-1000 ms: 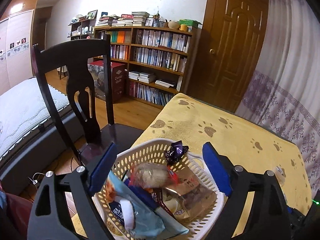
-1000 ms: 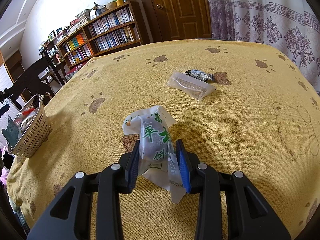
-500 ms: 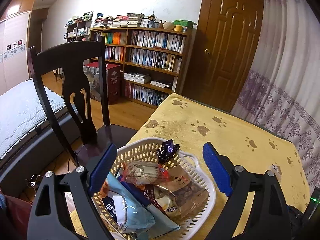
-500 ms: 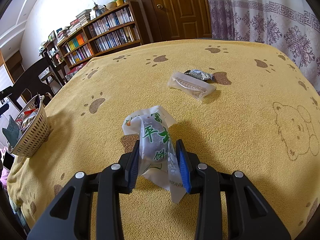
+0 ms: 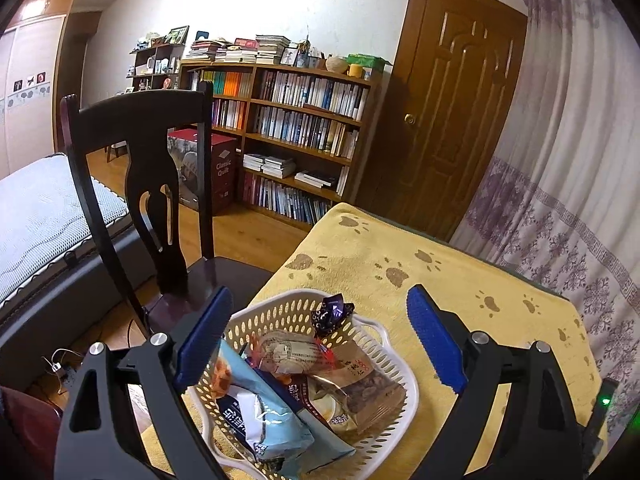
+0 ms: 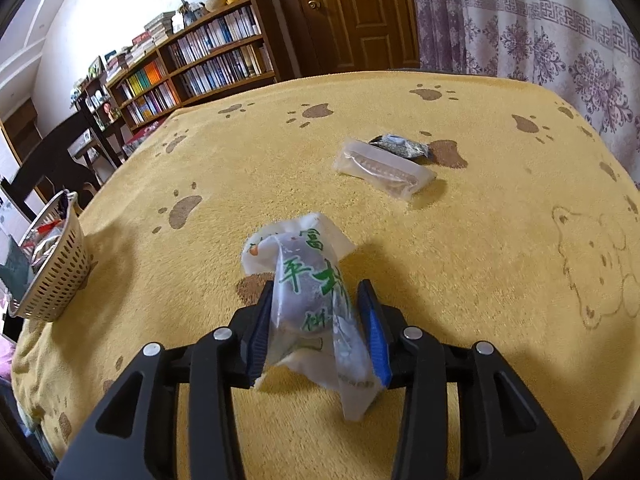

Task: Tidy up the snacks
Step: 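Open the left gripper to drop the pastry packet into the basket, then carry the white green-print bag with the right gripper into the basket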

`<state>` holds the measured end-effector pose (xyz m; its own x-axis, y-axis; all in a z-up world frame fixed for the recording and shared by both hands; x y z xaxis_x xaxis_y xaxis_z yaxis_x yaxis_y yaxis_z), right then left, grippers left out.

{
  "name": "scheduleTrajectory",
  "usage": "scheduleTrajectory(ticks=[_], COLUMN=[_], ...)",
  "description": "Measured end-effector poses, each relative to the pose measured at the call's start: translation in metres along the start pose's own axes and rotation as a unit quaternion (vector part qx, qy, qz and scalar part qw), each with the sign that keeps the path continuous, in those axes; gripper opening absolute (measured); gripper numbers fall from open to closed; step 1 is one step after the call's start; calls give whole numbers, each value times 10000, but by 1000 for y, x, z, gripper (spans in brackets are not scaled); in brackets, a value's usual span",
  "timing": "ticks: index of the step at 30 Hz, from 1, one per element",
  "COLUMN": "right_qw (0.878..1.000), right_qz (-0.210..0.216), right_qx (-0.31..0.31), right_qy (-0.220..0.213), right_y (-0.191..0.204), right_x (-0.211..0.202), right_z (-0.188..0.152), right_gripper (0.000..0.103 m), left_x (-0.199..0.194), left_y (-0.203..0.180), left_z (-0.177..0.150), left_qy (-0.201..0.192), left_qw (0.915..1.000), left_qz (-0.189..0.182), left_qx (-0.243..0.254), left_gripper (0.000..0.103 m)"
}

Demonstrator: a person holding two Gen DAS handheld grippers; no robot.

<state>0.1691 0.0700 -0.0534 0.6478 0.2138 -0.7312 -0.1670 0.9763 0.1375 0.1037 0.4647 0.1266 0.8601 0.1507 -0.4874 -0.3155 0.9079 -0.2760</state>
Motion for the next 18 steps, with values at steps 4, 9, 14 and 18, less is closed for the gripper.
scheduleTrajectory(ticks=[4,9,14,18], right_qw=[9999,9999,9986,9961], right_qz=[-91,0,207,330], right_qx=[-21,-134,-420,-707], right_qy=[60,34,-230,-410], right_y=[6,25,59,87], right_x=[5,-3,-29,-48], right_z=[4,8,22,32], right_gripper=[37,32,21,21], left_x=[-6,-15,-24,-29], left_y=[9,23,33,36], left_z=[7,18,25,26], left_qy=[-75,-264,-401,-437], left_qw=[9999,9993,9984,9982], left_qz=[-20,130,184,133], left_qx=[-120,-242,-349,-396], left_gripper=[90,91,91,91])
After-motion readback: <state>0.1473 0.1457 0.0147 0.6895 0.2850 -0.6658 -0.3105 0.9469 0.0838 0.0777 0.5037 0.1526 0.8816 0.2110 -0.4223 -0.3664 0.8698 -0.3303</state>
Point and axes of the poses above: each gripper's, at about its wrist camera, not at the fingertips, and x roughly the way its jaws point, y to its left, z to its top, the point moved 9 cm from there along x, roughly the way its jaws point, and after that the axes turned 5 degrees about -x, right-handed, at the moved point
